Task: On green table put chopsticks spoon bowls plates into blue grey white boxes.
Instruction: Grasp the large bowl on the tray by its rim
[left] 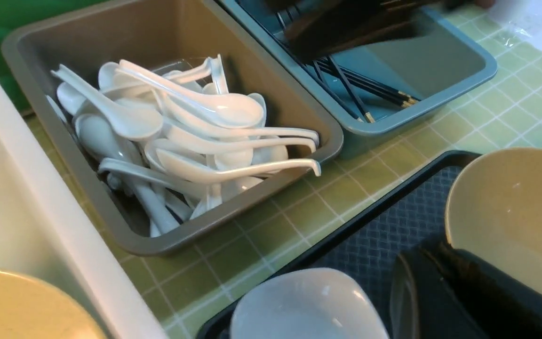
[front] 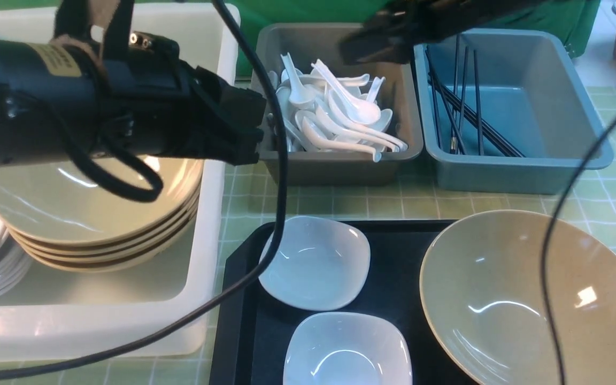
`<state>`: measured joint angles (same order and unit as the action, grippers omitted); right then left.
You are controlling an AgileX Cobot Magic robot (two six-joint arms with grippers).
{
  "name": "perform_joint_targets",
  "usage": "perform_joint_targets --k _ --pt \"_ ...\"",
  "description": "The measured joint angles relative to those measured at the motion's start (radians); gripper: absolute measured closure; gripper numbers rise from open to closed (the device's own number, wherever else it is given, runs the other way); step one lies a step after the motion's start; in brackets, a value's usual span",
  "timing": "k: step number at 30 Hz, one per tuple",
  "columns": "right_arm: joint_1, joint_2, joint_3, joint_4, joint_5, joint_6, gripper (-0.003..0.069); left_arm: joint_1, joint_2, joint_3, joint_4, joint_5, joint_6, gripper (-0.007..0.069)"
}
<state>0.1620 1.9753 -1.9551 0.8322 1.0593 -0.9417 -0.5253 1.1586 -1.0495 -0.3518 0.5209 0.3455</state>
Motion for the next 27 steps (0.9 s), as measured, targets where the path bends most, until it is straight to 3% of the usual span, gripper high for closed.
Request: perform_joint_targets --k 2,7,9,14,17,22,23,25,27 --pt "-0.032 -0.055 0.002 -0.088 0.109 0.068 0.0127 0.000 0.024 0.000 -0.053 -0.001 0.000 0.0622" --pt "-0.072 -0.274 0.097 -0.315 0.108 0.227 0.0283 -0.009 0.113 -0.038 -0.162 0.074 0.001 0.0612" --pt "-0.072 -0.397 0.174 -0.335 0.108 0.248 0.0398 -0.032 0.151 -0.087 -0.168 0.117 0.006 0.0579" --pt "-0.072 -0.648 0.358 -0.335 0.108 0.293 0.0597 -0.103 0.244 -0.205 -0.168 0.208 0.007 0.0469" --pt "-0.072 -0.814 0.504 -0.331 0.099 0.330 0.0629 -0.132 0.326 -0.249 -0.165 0.227 0.007 0.0381" --pt "-0.072 -1.101 0.782 -0.309 0.004 0.356 0.0636 -0.143 0.509 -0.322 -0.160 0.278 0.007 0.0165" --pt "-0.072 -1.111 0.802 -0.309 0.002 0.356 0.0636 -0.143 0.517 -0.326 -0.159 0.282 0.008 0.0157" --pt "-0.072 -1.228 0.909 -0.308 -0.018 0.336 0.0636 -0.143 0.628 -0.402 -0.155 0.345 0.010 0.0056" --pt "-0.072 -1.274 0.963 -0.308 -0.021 0.333 0.0636 -0.143 0.698 -0.457 -0.155 0.383 0.010 0.0016"
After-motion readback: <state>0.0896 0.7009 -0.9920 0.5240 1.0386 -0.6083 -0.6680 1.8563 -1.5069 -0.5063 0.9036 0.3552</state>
